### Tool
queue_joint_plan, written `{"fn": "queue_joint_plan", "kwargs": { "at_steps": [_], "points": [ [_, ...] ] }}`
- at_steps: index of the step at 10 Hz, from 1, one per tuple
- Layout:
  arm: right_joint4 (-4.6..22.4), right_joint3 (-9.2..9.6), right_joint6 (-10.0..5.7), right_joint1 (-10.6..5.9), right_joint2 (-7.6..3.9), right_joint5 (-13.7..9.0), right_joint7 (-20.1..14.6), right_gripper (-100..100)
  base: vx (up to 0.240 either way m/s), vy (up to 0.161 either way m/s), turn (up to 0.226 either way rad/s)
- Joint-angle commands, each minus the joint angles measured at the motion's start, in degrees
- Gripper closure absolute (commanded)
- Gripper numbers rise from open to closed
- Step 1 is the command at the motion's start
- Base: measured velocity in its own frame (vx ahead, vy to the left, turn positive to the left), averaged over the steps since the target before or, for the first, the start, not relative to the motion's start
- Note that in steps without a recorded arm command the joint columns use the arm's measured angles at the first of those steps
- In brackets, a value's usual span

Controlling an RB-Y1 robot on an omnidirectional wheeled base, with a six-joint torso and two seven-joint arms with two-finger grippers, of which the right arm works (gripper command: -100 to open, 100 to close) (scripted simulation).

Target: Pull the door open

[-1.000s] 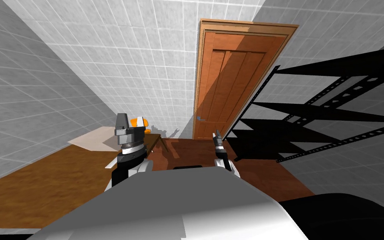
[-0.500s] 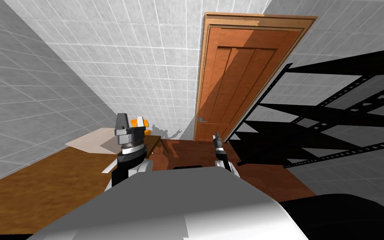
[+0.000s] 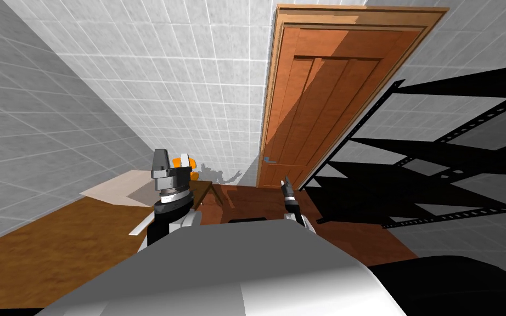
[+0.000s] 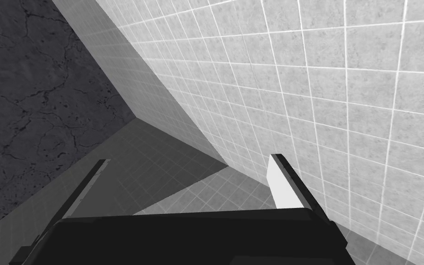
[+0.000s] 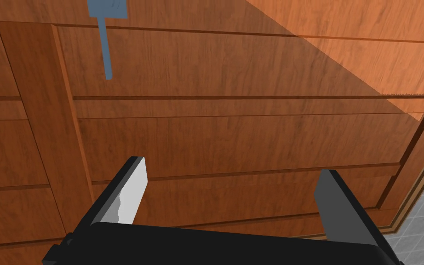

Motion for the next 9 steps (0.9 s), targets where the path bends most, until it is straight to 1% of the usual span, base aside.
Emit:
{"fn": "queue_joint_plan", "kwargs": {
  "at_steps": [1, 3, 4, 7, 9],
  "points": [
    [2.00, -0.07, -0.72, -0.49, -0.07, -0.17, -0.04, -100, 0.051, 0.011, 0.021],
    [4.31, -0.20, -1.31, -0.86, -0.32, -0.48, -0.29, -100, 0.076, 0.008, 0.037],
    [6.61, -0.33, -1.89, -1.23, -0.57, -0.80, -0.53, -100, 0.130, 0.011, 0.069],
    [9.91, -0.52, -2.73, -1.77, -0.93, -1.26, -0.88, -100, 0.137, 0.029, 0.038],
    [14.09, -0.76, -3.79, -2.45, -1.35, -1.83, -1.33, -100, 0.177, 0.038, 0.068]
  ]
}}
